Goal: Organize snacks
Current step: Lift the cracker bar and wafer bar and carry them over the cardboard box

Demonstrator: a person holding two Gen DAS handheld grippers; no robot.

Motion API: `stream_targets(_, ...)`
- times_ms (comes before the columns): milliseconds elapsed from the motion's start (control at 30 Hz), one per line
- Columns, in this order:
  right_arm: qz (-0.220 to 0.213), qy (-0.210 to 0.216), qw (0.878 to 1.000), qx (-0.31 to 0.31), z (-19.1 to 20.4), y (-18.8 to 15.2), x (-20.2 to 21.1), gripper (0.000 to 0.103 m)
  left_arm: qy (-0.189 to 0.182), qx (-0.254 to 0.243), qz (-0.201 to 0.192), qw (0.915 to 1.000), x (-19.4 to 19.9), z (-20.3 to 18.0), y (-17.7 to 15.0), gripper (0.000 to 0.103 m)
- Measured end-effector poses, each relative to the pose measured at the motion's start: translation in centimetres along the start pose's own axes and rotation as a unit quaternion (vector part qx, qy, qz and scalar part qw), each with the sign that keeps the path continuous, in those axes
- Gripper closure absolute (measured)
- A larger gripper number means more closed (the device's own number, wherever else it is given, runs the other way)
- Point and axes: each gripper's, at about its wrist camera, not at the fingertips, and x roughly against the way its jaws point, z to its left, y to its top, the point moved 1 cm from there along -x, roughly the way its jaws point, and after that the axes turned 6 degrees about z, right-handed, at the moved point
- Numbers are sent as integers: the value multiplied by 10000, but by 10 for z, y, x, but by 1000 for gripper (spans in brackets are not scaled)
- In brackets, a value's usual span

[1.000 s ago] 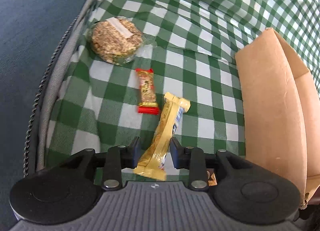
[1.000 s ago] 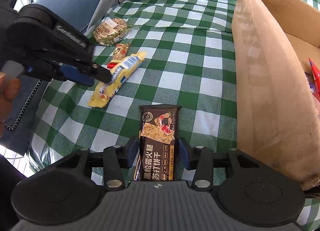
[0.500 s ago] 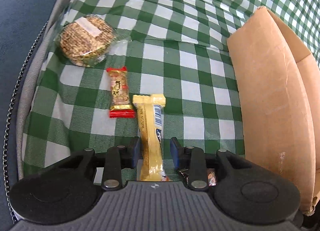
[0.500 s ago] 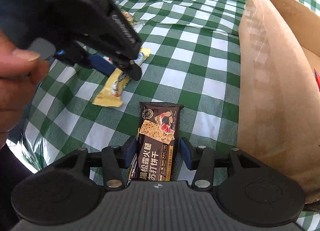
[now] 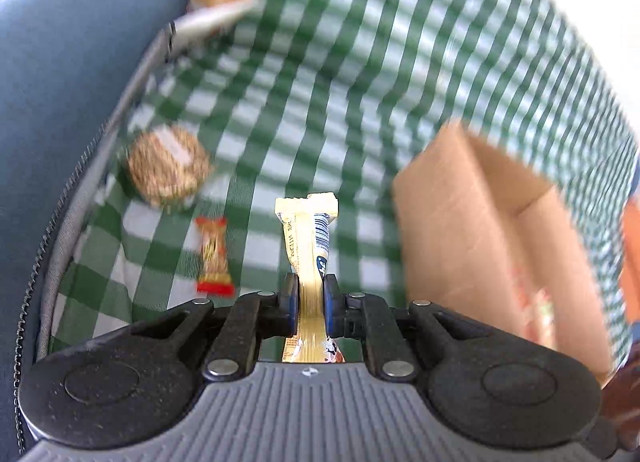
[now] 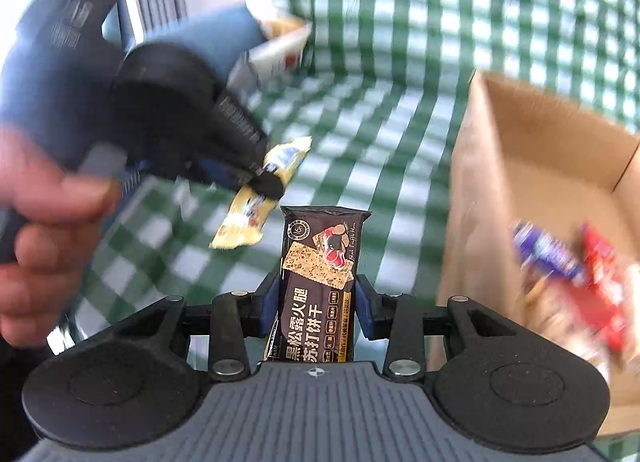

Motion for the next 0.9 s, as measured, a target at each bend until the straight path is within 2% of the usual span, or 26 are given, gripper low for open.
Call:
stream_targets(167,-865,-4,9958,-299,-40,27,53,62,-216,-16,-809,9965,37,-8,-4,90)
stream_targets(267,-1309,-185,9907,-311,-74,39,78,62,-211,-250,-1056,9939,48,-21,-5,90)
stream_targets(367,-1568,-408,9858,-451,-107,40,92,62,-256,-459,-1171,9917,50,-32,-5,90)
stream_targets(433,-1653,-533,9819,-757,-128,30,94,62,-292,-535,-1191,9910,47,-39,-4,90)
stream_targets(533,-1534,-577,9793,-1186,-157,24,87,62,-342,-586,-1195,9905,41,-48,-3,90)
stream_targets(633,-1650,-652,9773,-1159,-168,15,93,62,-397,-623,-1206,9900,33,-55,-2,90)
stream_targets(900,-1633,-985,9744,-1194,-196,-5,105,62,-721,-670,-1294,9867,24,-74,-4,90)
